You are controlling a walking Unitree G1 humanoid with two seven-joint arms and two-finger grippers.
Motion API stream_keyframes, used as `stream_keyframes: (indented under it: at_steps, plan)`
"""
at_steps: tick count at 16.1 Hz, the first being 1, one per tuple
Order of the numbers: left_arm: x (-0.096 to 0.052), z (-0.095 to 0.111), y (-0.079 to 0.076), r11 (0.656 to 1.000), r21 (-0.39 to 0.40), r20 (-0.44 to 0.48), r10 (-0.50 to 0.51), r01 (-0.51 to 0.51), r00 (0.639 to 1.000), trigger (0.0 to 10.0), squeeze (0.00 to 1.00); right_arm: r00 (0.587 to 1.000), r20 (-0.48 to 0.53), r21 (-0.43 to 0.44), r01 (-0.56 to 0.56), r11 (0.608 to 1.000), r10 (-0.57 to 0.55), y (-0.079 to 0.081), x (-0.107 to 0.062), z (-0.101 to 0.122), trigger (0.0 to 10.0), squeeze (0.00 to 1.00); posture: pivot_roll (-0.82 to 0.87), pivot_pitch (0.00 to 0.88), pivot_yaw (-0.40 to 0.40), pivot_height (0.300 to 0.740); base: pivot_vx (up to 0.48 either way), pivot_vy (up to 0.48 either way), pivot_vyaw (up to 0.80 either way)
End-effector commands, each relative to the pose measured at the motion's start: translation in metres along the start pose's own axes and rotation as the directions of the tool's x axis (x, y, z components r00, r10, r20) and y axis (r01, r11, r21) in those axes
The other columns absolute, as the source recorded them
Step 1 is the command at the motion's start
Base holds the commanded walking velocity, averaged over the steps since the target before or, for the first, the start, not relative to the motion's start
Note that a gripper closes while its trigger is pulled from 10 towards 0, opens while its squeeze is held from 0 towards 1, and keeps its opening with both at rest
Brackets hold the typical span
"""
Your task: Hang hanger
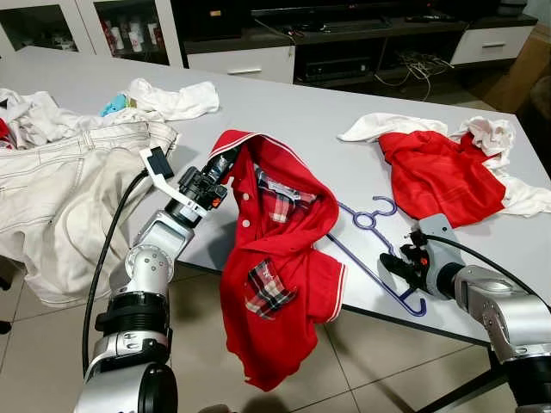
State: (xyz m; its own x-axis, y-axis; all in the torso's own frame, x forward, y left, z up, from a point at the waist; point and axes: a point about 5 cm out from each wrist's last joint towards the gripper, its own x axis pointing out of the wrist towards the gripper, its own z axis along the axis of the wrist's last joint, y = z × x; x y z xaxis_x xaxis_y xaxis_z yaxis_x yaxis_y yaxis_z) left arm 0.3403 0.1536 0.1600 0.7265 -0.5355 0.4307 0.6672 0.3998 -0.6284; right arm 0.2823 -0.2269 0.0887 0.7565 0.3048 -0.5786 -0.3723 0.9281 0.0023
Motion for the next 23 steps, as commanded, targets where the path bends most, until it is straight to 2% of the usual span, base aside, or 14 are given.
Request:
stream_keyframes:
  at_steps: [1,11,13,19,23]
  plan:
    - [0.01,0.007,-0.007,0.999,0.02,0.006,-0.039,0.039,0.999,0.0,0.0,1.0,-0.021,0.002,-0.003,1.0,0.003,-0.001,-0.002,-0.003,10.0,0.0,-0.1,0.0,0.032,0.74,0.0,0.0,0.0]
    - [0.01,0.007,-0.007,0.999,0.019,0.006,-0.039,0.039,0.999,0.0,0.0,1.0,-0.021,0.002,-0.008,1.0,0.008,0.0,-0.004,-0.003,10.0,0.0,-0.1,0.0,0.032,0.74,0.0,0.0,0.0]
    - [0.009,0.007,-0.007,0.999,0.019,0.014,-0.036,0.036,0.999,0.0,0.0,0.984,0.138,0.061,0.103,0.993,-0.111,-0.012,0.006,0.034,10.0,0.0,-0.08,0.0,0.022,0.74,0.0,0.0,0.0]
    - [0.01,0.006,-0.007,0.999,0.015,0.015,-0.039,0.039,0.999,0.0,0.0,0.968,0.248,0.007,0.021,1.0,-0.022,0.003,0.001,0.055,10.0,0.0,-0.09,0.0,0.021,0.74,0.0,0.0,0.0]
    - [0.01,0.004,-0.007,0.999,0.014,0.016,-0.038,0.037,0.999,0.0,0.0,0.966,0.186,0.058,0.17,0.984,-0.178,-0.016,0.011,0.043,10.0,0.0,-0.09,0.0,0.018,0.74,0.0,0.0,0.0]
